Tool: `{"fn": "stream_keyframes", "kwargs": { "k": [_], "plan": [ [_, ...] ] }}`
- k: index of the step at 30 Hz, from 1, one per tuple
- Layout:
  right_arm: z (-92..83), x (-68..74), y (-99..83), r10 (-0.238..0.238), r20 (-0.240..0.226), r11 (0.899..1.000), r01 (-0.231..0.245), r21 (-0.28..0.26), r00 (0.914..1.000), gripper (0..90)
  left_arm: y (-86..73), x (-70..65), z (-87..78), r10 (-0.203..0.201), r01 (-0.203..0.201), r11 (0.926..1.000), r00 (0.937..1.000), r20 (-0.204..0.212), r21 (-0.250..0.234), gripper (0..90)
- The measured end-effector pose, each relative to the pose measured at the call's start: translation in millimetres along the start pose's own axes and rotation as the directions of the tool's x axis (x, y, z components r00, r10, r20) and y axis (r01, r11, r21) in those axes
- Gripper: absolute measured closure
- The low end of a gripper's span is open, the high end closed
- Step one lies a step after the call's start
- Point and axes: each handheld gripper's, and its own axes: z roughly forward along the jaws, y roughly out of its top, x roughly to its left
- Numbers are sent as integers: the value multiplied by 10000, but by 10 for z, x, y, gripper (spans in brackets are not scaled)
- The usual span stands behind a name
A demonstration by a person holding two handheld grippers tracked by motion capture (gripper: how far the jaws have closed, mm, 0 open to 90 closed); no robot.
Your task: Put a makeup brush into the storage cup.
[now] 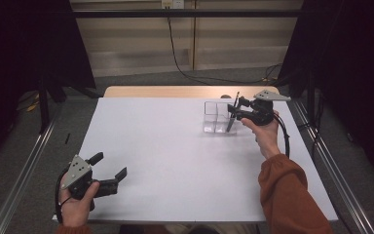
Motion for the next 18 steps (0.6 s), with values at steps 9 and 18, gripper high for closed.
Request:
{"fn": "stream_keyframes", "kwargs": {
  "k": [9,18],
  "plan": [
    [-50,31,-11,145,-193,9998,-147,-103,9997,204,-1,2,-8,-13,13,10000,10000,-25,-7,29],
    [-106,72,-59,585,-316,9981,-591,-198,9978,49,-2,11,-34,48,-49,10000,9999,-88,-51,29]
  ]
}}
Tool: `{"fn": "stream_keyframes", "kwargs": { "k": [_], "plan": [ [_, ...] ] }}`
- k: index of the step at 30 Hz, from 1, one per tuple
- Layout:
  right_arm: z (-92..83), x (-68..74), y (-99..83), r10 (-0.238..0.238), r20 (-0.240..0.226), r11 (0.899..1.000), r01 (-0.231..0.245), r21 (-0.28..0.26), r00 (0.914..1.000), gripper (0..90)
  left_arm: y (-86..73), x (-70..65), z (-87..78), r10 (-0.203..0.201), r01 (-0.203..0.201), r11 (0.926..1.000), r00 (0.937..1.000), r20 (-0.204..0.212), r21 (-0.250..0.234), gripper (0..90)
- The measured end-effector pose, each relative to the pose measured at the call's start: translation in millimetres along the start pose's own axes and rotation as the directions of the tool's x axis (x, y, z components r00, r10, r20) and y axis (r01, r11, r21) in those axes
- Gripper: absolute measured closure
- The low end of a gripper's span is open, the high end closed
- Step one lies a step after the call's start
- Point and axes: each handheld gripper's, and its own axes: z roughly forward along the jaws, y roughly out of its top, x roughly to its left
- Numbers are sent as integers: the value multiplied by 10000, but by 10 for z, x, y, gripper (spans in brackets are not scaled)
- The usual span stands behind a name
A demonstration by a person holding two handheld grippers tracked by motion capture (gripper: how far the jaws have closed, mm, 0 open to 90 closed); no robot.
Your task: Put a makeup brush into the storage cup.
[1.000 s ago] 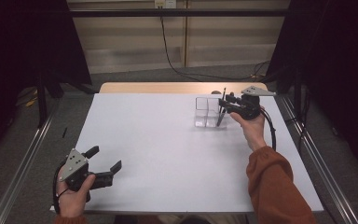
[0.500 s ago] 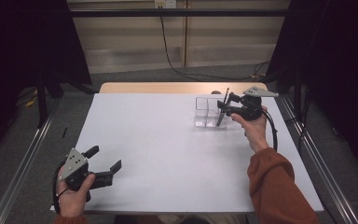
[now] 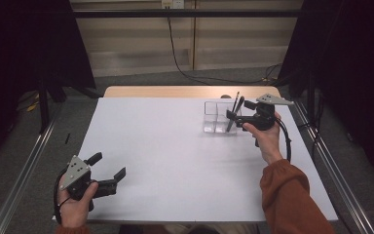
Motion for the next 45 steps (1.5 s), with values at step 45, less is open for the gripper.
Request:
{"fn": "stream_keyframes", "kwargs": {
  "k": [45],
  "plan": [
    [-693,319,-323,-323,564,9986,346,-407,9979,5,4,-10,-21,1,-2,9997,10000,-52,-254,30]
  ]
}}
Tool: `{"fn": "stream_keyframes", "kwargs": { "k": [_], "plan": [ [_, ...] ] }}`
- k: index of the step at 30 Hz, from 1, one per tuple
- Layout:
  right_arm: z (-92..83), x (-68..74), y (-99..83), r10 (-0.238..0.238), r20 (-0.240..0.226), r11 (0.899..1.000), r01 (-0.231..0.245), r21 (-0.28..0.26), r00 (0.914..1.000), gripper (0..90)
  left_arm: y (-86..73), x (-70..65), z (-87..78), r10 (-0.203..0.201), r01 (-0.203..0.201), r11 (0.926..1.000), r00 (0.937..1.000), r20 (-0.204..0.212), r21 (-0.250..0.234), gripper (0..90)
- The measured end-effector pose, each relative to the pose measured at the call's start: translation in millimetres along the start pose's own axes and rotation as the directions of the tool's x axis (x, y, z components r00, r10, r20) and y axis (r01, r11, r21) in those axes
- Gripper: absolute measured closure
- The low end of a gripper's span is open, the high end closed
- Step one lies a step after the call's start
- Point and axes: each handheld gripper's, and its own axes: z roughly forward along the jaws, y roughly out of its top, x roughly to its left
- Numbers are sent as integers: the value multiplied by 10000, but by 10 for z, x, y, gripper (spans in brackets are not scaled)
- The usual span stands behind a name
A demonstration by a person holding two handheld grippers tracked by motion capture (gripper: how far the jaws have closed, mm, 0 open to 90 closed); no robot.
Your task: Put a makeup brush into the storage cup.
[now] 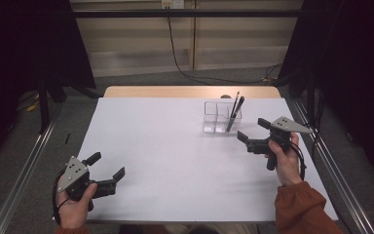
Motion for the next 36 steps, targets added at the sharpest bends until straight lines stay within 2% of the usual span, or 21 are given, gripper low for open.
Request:
{"fn": "stream_keyframes", "kwargs": {
  "k": [3,15,23,25,28,33,36],
  "plan": [
    [-73,12,-24,-25,98,9999,26,-164,9999,5,0,1,-1,3,-3,10000,10000,21,-3,30],
    [-325,71,-183,-85,183,9999,87,-106,9998,9,-1,-11,-9,24,-24,10000,10000,27,-17,30],
    [-485,69,-309,-154,443,9999,153,43,9989,13,-1,-17,-23,-6,6,10000,10000,9,-23,29],
    [-534,76,-318,-57,464,10000,59,-44,9989,13,-2,-25,-27,40,-40,10000,10000,27,-10,30],
    [-605,89,-343,-190,582,9998,195,-79,9981,13,-5,-30,-34,31,-31,10000,10000,44,-26,29],
    [-712,91,-398,5,653,9999,4,-140,9979,13,-5,-36,-44,5,-5,10000,10000,-12,-16,29],
    [-755,93,-430,-72,701,9999,77,-74,9975,14,-5,-42,-45,39,-39,10000,10000,16,5,29]
  ]
}}
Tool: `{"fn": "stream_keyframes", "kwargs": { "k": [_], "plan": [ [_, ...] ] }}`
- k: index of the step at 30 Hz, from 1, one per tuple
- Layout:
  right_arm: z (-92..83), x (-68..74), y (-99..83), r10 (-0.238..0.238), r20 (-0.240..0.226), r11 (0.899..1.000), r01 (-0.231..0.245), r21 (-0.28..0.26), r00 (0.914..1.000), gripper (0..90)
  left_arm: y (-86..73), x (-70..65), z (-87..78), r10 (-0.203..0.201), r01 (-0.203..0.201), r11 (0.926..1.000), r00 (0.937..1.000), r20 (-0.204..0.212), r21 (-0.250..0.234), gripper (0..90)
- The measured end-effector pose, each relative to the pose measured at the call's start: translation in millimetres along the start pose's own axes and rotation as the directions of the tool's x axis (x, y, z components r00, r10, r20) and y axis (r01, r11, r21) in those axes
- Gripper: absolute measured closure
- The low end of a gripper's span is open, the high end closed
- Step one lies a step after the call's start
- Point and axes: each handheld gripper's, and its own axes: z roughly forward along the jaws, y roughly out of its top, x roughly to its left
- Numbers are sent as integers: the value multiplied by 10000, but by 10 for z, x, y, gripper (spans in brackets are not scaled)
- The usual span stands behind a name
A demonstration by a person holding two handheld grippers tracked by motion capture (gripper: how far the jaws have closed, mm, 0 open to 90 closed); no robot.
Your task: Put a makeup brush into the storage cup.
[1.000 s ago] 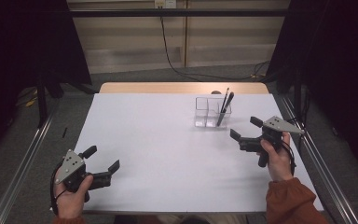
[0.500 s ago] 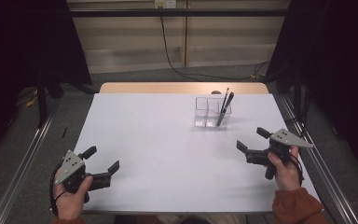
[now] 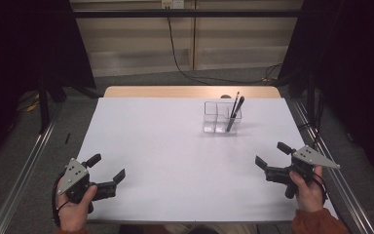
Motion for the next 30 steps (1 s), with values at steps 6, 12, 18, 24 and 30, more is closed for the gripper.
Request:
{"fn": "stream_keyframes", "kwargs": {
  "k": [6,12,18,24,30],
  "plan": [
    [-94,6,-31,91,56,10000,-91,-34,9999,13,-2,2,-6,-10,10,10000,10000,13,-8,29],
    [-187,13,-68,52,138,10000,-52,-38,9999,13,-9,-4,-44,-90,89,9999,9999,-74,-75,29],
    [-242,-12,-90,173,127,9998,-171,-119,9998,12,-5,-5,-39,-40,40,10000,10000,-20,-40,29],
    [-218,-29,-114,146,163,9999,-146,-37,9998,11,-3,-2,-28,-63,63,10000,10000,2,-17,29],
    [-209,-42,-123,183,102,9998,-183,7,9998,11,-2,0,-20,27,-27,10000,10000,-21,77,28]
  ]
}}
